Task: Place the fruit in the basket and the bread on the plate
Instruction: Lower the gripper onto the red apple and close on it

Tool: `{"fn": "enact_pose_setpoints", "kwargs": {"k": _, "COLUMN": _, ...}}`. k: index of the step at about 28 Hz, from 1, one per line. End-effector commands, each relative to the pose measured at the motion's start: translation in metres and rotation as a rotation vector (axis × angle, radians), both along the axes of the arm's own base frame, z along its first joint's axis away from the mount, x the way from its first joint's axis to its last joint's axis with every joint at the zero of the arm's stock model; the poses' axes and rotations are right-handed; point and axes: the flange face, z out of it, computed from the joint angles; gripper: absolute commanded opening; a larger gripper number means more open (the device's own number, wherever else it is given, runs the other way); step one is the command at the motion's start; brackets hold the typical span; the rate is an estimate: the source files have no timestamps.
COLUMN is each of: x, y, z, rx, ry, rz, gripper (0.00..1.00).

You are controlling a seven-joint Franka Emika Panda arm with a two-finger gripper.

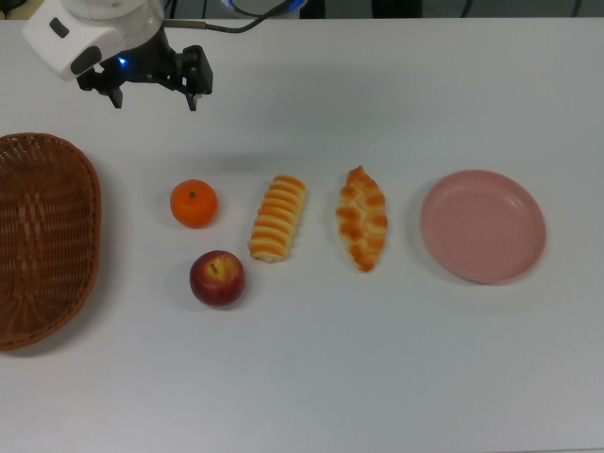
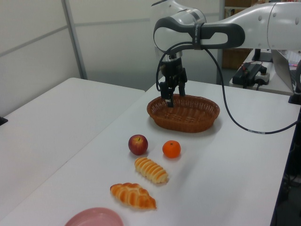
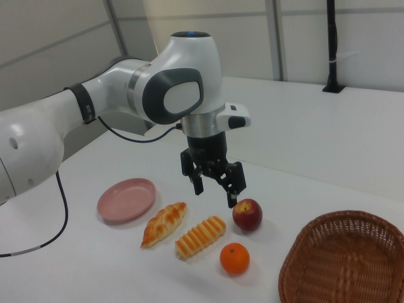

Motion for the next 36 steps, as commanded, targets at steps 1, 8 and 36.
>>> {"fn": "enact_pose_setpoints", "kwargs": {"k": 1, "x": 0.001, "y": 0.006, "z": -0.007, "rx": 0.001, "ry": -0.006, "rz": 0.124, "gripper": 1.0}}
{"fn": "enact_pose_setpoints", "kwargs": {"k": 8, "x": 0.022, "y": 0.018, "z": -0.041, "rx": 0.042, "ry": -0.024, "rz": 0.135, "gripper": 1.0}}
{"fn": "enact_pose_setpoints", "kwargs": {"k": 36, "x": 0.106, "y": 0.083, "z": -0.181, "rx": -0.033, "ry": -0.31, "rz": 0.223, "gripper": 1.0}}
